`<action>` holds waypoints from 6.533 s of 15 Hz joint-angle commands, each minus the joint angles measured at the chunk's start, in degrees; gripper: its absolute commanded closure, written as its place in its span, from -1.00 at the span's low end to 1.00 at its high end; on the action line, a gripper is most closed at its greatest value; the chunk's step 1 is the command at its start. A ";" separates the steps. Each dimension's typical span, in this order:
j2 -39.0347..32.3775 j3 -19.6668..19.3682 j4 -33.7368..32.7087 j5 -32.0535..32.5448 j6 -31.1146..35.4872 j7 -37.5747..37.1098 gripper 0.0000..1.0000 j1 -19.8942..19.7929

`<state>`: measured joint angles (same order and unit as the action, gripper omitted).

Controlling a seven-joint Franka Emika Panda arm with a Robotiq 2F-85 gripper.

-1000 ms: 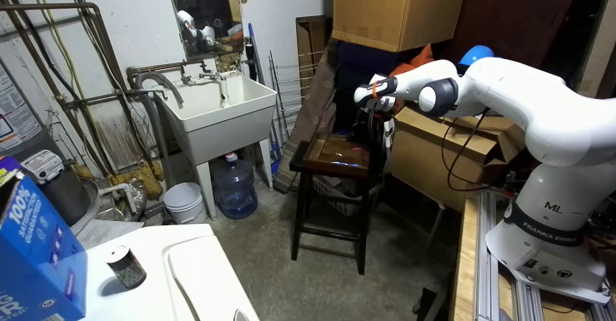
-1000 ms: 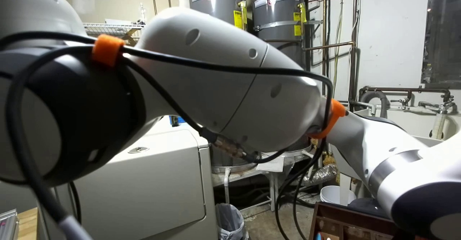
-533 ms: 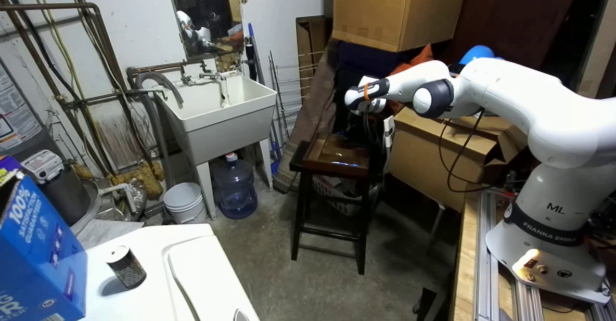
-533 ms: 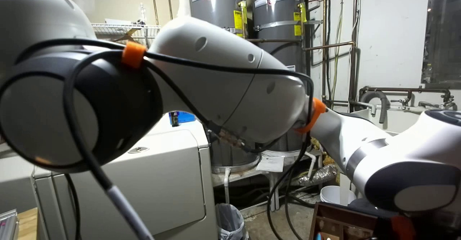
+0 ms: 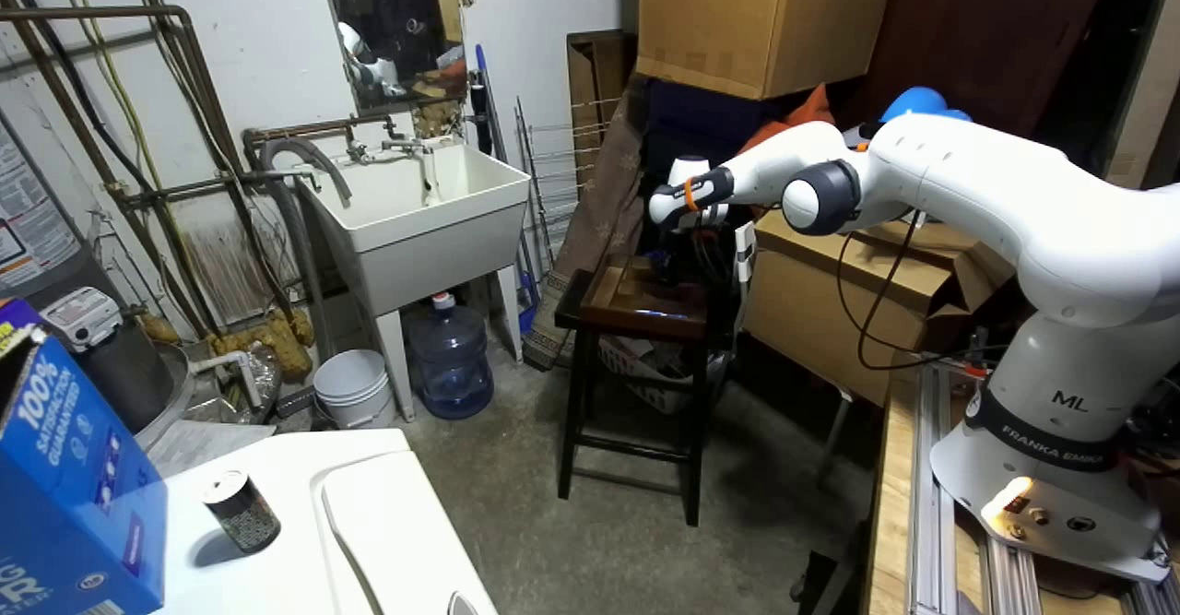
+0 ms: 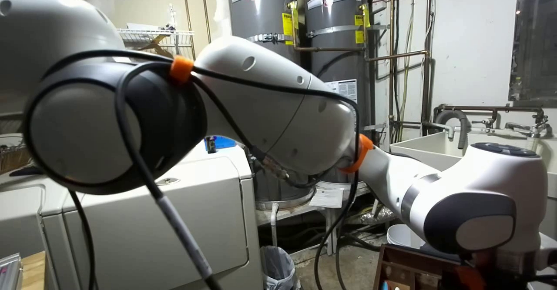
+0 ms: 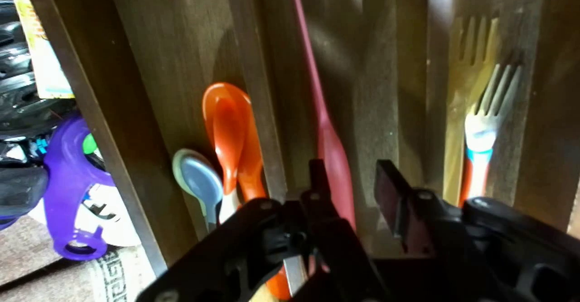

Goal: Move the pink thing from the utensil organizer to the washing machine

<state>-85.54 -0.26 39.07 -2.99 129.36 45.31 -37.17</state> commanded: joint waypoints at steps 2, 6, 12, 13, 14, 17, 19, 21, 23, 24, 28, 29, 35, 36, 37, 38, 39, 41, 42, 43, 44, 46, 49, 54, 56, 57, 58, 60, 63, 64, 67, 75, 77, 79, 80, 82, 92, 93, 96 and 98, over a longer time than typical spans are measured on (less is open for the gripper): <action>1.71 -2.69 4.25 2.37 1.74 0.53 0.35 0.86; 2.73 -4.32 6.38 2.96 2.56 0.49 0.68 1.78; 3.36 -4.73 7.60 2.70 3.34 1.31 0.94 2.50; 4.06 -4.92 8.17 2.72 4.51 1.21 0.95 2.52; 4.87 -5.09 8.89 2.71 5.98 1.25 0.94 2.52; 8.14 -4.48 12.55 2.39 11.45 3.79 0.94 2.10; 11.13 -3.70 16.42 2.24 14.82 6.70 0.94 1.91; 14.25 -1.77 20.42 1.70 17.62 10.95 0.94 1.28; 17.63 1.63 25.15 0.87 20.41 16.28 0.94 -0.07; 19.57 3.32 27.73 0.74 21.74 18.81 0.94 -0.82; 26.34 10.41 36.77 1.82 27.05 28.40 0.94 -2.38; 28.10 11.47 39.08 2.46 27.94 30.23 0.94 -2.01; 38.05 13.29 51.74 4.34 29.07 34.72 0.94 4.99; 38.99 12.87 53.38 4.75 28.91 34.80 0.94 6.85; 40.03 11.85 55.12 5.27 28.91 34.63 0.94 9.23; 40.86 10.94 56.75 5.86 28.91 34.32 0.94 11.63; 41.35 10.07 57.94 6.74 28.82 33.98 0.94 14.04; 42.32 8.13 60.45 8.89 28.97 32.93 0.94 19.13; 42.77 7.41 62.03 10.07 29.92 32.60 0.94 21.53; 43.40 6.77 63.70 11.38 30.84 32.56 0.94 23.59; 43.73 6.01 65.02 12.79 31.65 32.48 0.94 25.54; 44.42 4.33 68.33 16.44 34.10 33.19 0.94 28.58; 41.58 5.92 65.06 15.15 32.64 32.60 0.77 28.02; 41.44 5.97 64.80 15.09 32.64 32.59 0.77 27.56; 40.17 5.49 62.34 15.21 32.12 31.22 0.94 29.31; 39.41 4.75 59.69 16.22 31.44 30.17 0.94 31.96; 39.40 3.93 58.07 17.19 30.70 29.19 0.94 34.36; 40.27 1.74 55.33 20.22 28.06 26.64 0.94 39.98; 39.07 3.00 49.75 23.17 24.56 24.74 0.94 45.86; 38.19 4.06 47.29 23.63 23.14 24.87 0.94 47.48; 35.35 5.73 39.54 25.33 18.08 25.56 0.94 53.25; 25.07 4.22 16.47 32.05 9.45 28.58 0.94 68.17; 22.73 2.43 11.13 32.00 7.24 25.85 0.94 70.60; 22.65 1.21 10.05 31.92 6.53 22.65 0.94 71.49; 22.12 0.75 9.00 31.54 5.64 21.89 0.94 71.74; 21.07 1.60 7.49 30.39 4.03 23.14 0.94 70.86; 20.60 0.53 8.12 32.74 9.22 22.44 0.94 72.91; 20.75 -0.72 8.54 32.98 9.10 19.51 0.94 73.81; 20.95 -0.99 9.69 31.73 10.69 17.24 0.94 74.10; 20.88 0.11 9.95 31.08 12.27 19.22 0.94 73.16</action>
<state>-64.24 -0.50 48.81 28.15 138.78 64.00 36.92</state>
